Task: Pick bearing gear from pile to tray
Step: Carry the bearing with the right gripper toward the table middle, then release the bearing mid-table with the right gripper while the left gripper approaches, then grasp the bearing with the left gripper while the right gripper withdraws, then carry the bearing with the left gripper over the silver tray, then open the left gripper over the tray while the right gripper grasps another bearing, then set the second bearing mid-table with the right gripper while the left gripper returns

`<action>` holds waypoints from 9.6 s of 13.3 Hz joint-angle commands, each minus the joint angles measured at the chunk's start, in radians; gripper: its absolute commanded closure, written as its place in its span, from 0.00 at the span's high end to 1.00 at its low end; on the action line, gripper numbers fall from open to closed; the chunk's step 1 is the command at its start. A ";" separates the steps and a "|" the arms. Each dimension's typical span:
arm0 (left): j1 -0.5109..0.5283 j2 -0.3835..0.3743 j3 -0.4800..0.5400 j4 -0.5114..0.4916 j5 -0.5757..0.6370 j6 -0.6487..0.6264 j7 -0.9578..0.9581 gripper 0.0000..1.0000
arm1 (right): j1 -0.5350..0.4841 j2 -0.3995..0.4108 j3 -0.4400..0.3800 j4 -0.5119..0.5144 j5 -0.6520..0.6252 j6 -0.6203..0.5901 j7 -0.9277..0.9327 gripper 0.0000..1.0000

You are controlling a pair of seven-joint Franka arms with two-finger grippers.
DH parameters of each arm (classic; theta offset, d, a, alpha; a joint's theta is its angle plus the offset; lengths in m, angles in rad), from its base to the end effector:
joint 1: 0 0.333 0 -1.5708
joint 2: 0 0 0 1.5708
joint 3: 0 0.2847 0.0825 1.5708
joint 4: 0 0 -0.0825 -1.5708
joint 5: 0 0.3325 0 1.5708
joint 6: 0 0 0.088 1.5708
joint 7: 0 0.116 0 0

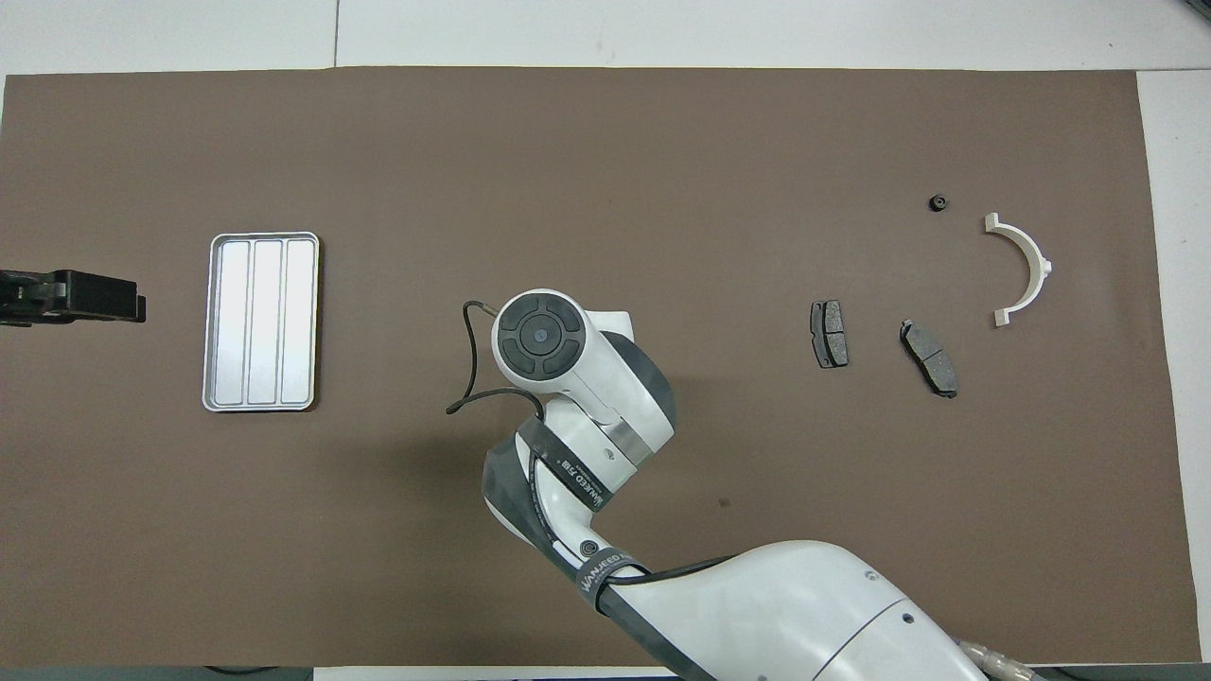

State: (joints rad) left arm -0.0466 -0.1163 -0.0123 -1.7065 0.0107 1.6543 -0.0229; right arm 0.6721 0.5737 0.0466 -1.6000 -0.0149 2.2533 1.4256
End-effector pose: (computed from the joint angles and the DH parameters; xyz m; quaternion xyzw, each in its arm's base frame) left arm 0.4774 -0.0273 0.5913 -0.9993 0.0182 -0.0323 0.0047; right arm 0.4857 0.4190 0.2984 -0.9375 0.3456 -0.0135 0.0383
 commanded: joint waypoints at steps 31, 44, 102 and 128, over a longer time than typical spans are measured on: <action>-0.581 0.515 -0.028 -0.080 0.086 0.554 -0.790 1.00 | -0.787 -0.019 -0.002 0.118 -0.106 -0.189 -1.424 1.00; -0.562 0.461 -0.032 -0.285 0.040 0.717 -0.744 1.00 | -0.761 0.152 -0.001 0.216 -0.132 -0.120 -1.220 0.99; 0.074 0.225 -0.024 -0.347 -0.067 0.546 0.126 1.00 | -0.069 -0.088 0.022 -0.081 0.013 -0.019 -0.130 0.00; -0.487 0.253 -0.023 -0.300 -0.013 0.642 -0.696 0.95 | -0.492 -0.216 0.022 0.081 0.013 -0.347 -0.905 1.00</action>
State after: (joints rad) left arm -0.4737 0.1184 -0.0549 -1.9958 -0.0382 2.2602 -0.6323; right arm 0.2386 0.3754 0.0532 -1.5055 -0.0067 1.9211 0.6593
